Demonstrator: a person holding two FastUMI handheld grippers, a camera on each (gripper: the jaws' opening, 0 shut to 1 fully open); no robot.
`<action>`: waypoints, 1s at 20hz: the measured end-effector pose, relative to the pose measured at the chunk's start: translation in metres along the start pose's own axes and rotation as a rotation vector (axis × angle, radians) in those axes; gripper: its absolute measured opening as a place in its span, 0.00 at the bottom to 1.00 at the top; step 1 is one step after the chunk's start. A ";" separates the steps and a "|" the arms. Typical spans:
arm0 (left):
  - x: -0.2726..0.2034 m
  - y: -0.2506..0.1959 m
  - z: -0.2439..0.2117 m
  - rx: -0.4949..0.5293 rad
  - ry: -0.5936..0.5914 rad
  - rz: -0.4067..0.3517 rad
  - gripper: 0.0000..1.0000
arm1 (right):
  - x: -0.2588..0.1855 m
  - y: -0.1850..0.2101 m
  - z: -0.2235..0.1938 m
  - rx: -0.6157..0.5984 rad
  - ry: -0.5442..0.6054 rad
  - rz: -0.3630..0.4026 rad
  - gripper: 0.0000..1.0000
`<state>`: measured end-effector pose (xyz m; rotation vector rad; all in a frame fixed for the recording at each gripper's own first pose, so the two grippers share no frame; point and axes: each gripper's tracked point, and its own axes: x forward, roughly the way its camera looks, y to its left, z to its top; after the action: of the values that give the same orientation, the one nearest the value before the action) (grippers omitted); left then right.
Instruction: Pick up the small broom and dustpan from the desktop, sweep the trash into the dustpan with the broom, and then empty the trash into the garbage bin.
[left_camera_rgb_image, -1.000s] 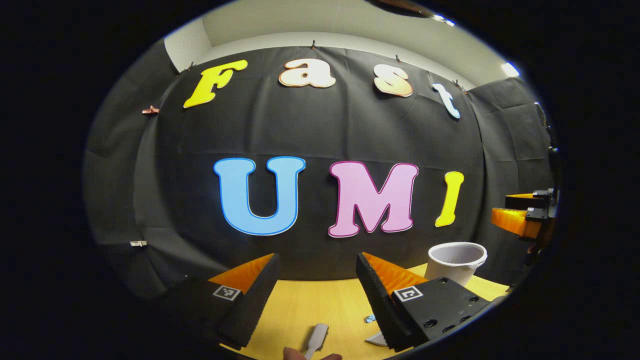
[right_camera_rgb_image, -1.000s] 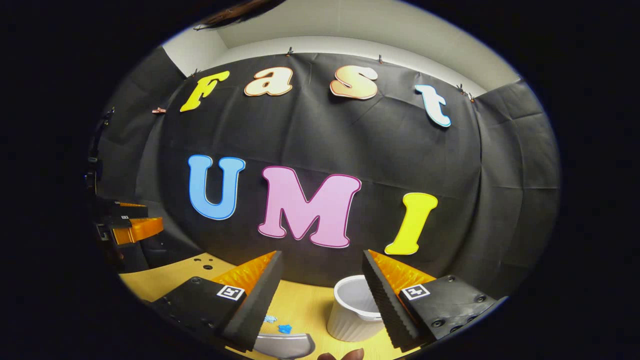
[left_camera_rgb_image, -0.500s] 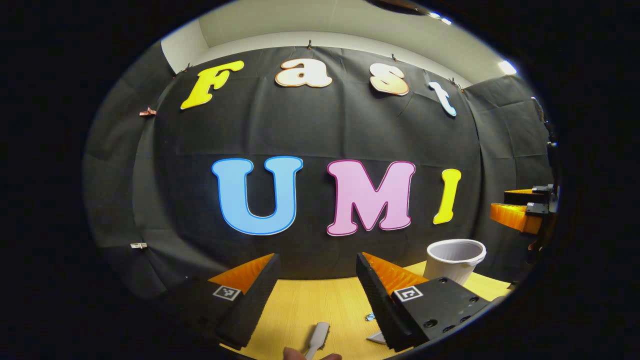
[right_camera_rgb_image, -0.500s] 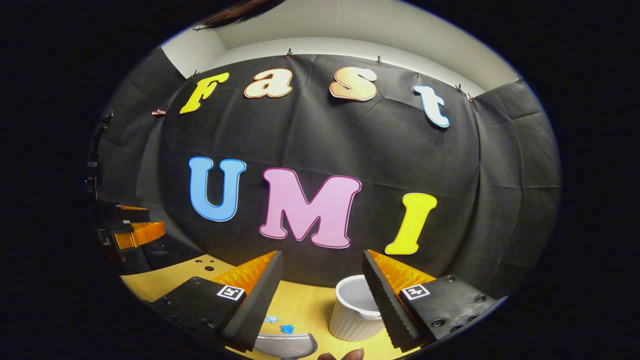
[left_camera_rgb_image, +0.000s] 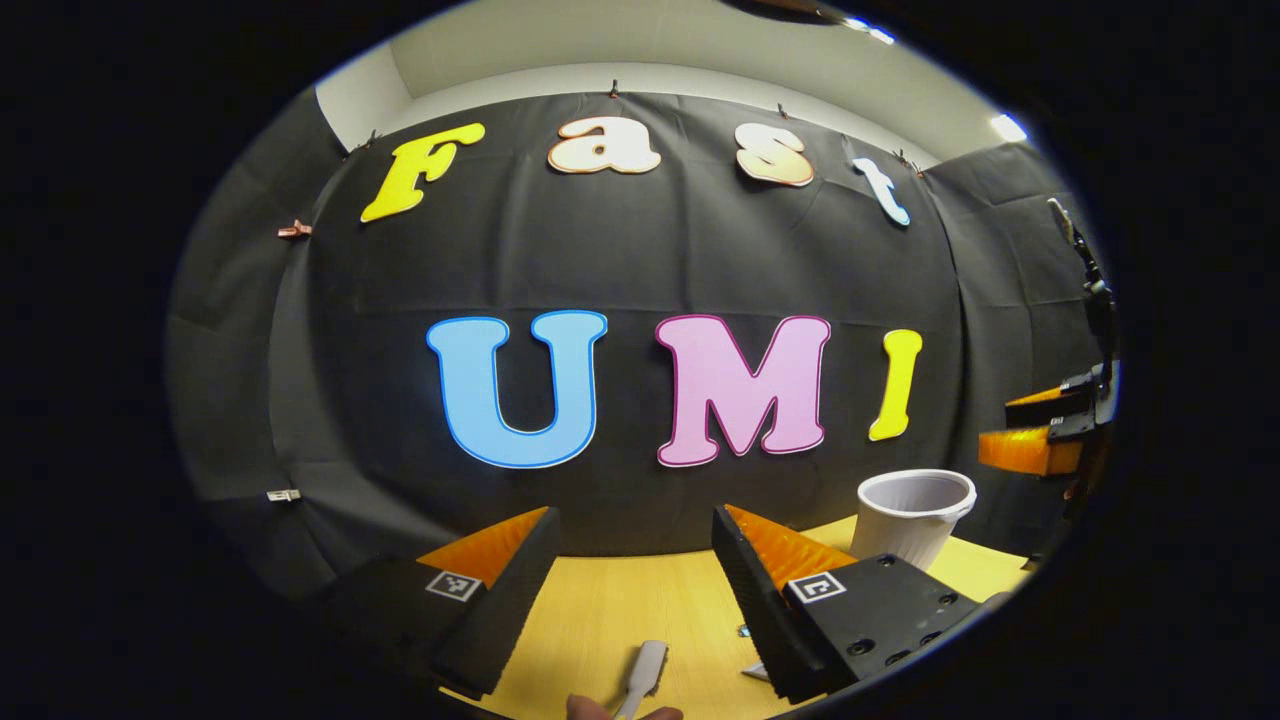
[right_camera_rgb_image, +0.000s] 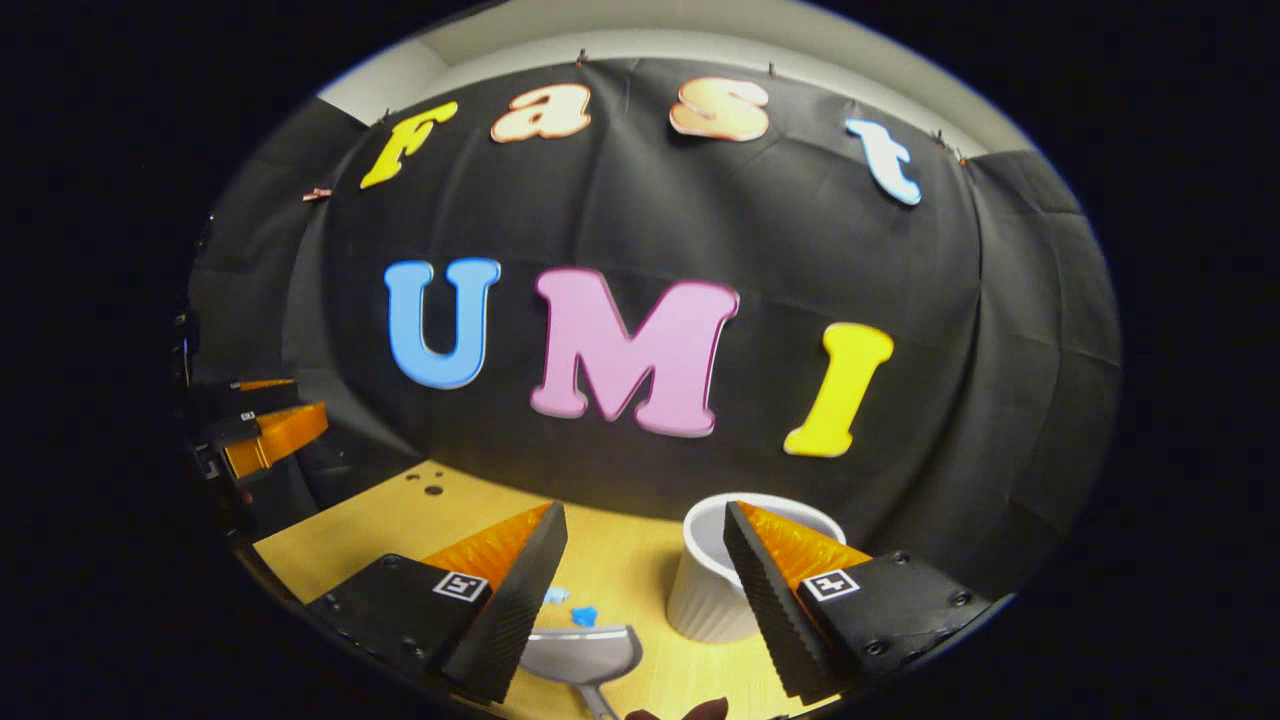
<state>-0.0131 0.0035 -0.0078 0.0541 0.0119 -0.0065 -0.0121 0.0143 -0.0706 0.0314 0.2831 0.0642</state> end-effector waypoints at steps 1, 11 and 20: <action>-0.001 0.000 -0.003 0.011 0.001 0.000 0.95 | 0.002 0.002 -0.016 0.012 0.072 0.016 0.98; -0.010 0.016 -0.041 0.030 0.058 0.000 0.95 | -0.048 0.028 -0.221 -0.058 0.847 0.207 0.99; -0.009 0.032 -0.062 0.029 0.082 0.010 0.95 | -0.022 0.040 -0.335 -0.056 1.127 0.214 0.97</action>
<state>-0.0229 0.0385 -0.0677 0.0835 0.0935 0.0053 -0.1295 0.0596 -0.3848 -0.0347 1.4041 0.3033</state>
